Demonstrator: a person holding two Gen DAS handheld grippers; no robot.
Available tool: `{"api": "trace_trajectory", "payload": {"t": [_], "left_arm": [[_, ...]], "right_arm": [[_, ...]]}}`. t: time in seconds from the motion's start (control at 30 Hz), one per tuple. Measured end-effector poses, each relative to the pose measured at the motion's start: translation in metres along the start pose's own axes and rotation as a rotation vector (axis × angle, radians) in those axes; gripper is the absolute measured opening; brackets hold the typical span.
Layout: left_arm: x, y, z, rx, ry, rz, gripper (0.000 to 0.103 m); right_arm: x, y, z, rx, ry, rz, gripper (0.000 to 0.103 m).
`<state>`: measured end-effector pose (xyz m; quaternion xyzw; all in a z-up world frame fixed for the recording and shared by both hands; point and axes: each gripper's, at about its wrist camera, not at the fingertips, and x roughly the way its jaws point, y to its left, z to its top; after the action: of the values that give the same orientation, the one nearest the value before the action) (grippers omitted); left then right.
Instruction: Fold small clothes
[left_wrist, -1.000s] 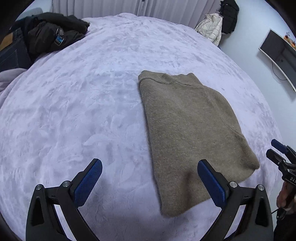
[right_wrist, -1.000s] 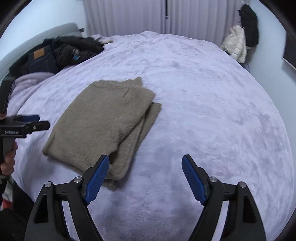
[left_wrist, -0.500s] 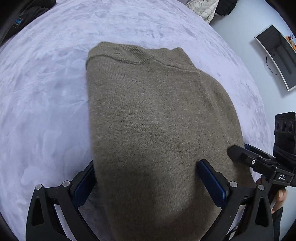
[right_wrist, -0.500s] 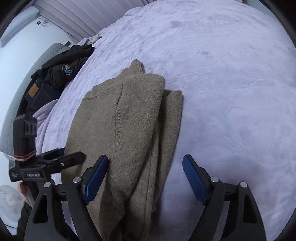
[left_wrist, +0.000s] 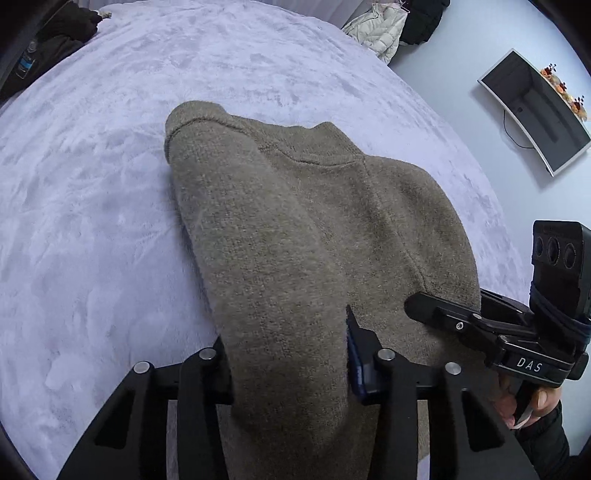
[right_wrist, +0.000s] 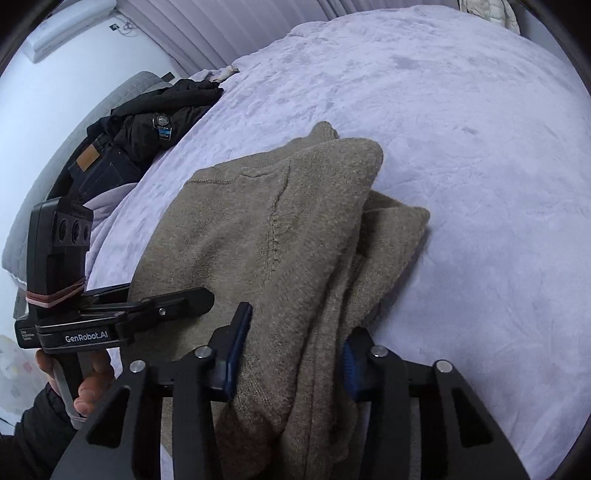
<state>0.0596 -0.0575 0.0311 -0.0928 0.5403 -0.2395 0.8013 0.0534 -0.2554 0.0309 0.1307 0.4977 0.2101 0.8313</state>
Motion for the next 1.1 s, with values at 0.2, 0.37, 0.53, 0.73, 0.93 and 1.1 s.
{"api": "trace_trajectory", "payload": {"t": [0.2, 0.37, 0.53, 0.73, 0.93, 1.1], "left_arm": [[-0.035, -0.012, -0.005, 0.019, -0.006, 0.027, 0.039], [-0.075, -0.012, -0.021, 0.017, -0.023, 0.023, 0.039], [-0.101, -0.012, -0.047, 0.023, -0.028, 0.039, 0.039], [-0.106, -0.001, -0.082, 0.02, -0.019, 0.065, 0.039], [-0.083, 0.024, -0.12, -0.008, -0.007, 0.096, 0.044], [-0.085, 0.037, -0.131, -0.038, -0.05, 0.102, 0.081]], "right_arm": [[-0.033, 0.045, -0.001, -0.078, -0.058, -0.001, 0.038], [-0.056, 0.078, -0.009, -0.107, -0.076, 0.009, 0.038], [-0.071, 0.107, -0.026, -0.127, -0.085, 0.03, 0.038], [-0.068, 0.122, -0.058, -0.136, -0.066, 0.045, 0.038], [-0.035, 0.115, -0.089, -0.128, -0.01, 0.052, 0.038], [-0.021, 0.087, -0.102, -0.048, -0.009, 0.066, 0.043]]}}
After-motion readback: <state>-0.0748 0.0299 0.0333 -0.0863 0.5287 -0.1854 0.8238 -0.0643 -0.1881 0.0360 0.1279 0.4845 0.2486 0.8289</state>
